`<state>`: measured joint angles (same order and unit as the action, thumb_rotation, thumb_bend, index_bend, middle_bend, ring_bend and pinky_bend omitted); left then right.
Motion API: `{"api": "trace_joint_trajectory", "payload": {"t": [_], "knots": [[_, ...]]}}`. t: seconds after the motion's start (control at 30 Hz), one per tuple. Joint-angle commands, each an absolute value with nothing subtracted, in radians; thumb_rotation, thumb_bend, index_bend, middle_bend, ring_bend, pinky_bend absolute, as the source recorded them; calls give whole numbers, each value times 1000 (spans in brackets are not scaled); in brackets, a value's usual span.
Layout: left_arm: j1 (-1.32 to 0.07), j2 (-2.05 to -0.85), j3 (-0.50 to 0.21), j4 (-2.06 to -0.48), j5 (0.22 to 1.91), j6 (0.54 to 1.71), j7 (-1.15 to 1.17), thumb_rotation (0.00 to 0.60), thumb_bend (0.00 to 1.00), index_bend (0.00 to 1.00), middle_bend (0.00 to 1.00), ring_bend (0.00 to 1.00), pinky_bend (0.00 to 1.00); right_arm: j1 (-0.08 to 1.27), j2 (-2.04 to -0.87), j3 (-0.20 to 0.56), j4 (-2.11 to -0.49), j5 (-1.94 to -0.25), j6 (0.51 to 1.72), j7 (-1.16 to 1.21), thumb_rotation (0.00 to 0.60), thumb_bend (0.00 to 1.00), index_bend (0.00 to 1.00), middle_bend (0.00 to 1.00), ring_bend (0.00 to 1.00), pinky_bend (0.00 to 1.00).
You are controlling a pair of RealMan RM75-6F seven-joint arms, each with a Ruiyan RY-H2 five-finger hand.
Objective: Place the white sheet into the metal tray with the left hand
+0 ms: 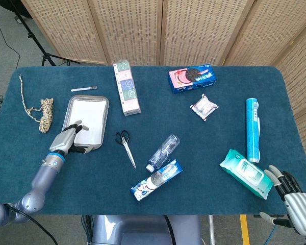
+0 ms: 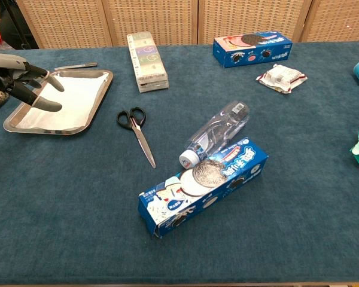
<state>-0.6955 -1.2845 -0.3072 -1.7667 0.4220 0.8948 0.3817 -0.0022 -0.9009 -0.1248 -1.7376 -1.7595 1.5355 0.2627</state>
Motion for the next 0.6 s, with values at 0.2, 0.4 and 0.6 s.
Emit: {"api": "trace_joint_trajectory", "payload": {"t": [0.2,0.4,0.6], "knots": [[-701,-1297,-270,-1769,474,961,368,459,247,242,0,0,0,-3,-900,-125,-1738,-1760,1538,264,600,0,0,0,0,0],[-662,-1304,-227,-1796,605,1106,375,460,248,243,0,0,0,-3,-900,-124,-1737,-1760,1540,267,600,0,0,0,0,0],[-552,-1301,-167,-1855,794,1288,312,459,248,244,0,0,0,-4,-899,-124,-1736,-1760,1542,270,600,0,0,0,0,0]]}}
